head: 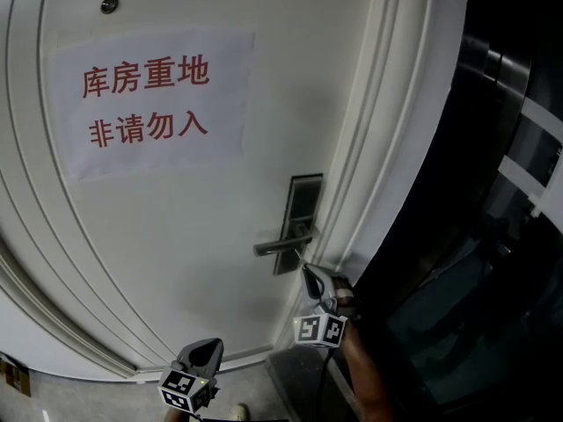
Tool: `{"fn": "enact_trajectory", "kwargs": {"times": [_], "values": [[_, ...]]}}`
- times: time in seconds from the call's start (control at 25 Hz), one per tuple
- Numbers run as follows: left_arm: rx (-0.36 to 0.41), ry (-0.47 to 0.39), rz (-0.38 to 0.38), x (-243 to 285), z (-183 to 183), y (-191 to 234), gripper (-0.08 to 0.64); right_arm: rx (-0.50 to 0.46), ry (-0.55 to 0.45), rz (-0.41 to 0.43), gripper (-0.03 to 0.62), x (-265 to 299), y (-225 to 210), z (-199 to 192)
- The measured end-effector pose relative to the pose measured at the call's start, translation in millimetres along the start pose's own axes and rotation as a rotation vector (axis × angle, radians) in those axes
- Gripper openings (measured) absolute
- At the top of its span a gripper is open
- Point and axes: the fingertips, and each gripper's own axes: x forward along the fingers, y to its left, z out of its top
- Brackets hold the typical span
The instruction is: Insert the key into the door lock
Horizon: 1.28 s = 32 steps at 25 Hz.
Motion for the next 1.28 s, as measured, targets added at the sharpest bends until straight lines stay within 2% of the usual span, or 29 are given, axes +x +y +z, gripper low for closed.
{"fn": "enact_trajectory", "kwargs": {"times": [0.96,1.28], "values": [[-0.001,0.001,0.005,-1.6,0.5,4.7,0.003,-0.173,0.028,0.013,0.011,8.0,-1.0,6.4],[0.004,-0.002,-0.005,-1.6,3.4,4.7,0.003,-0.28,0.058,0.009,0.011,9.1,-1.0,4.4]]}}
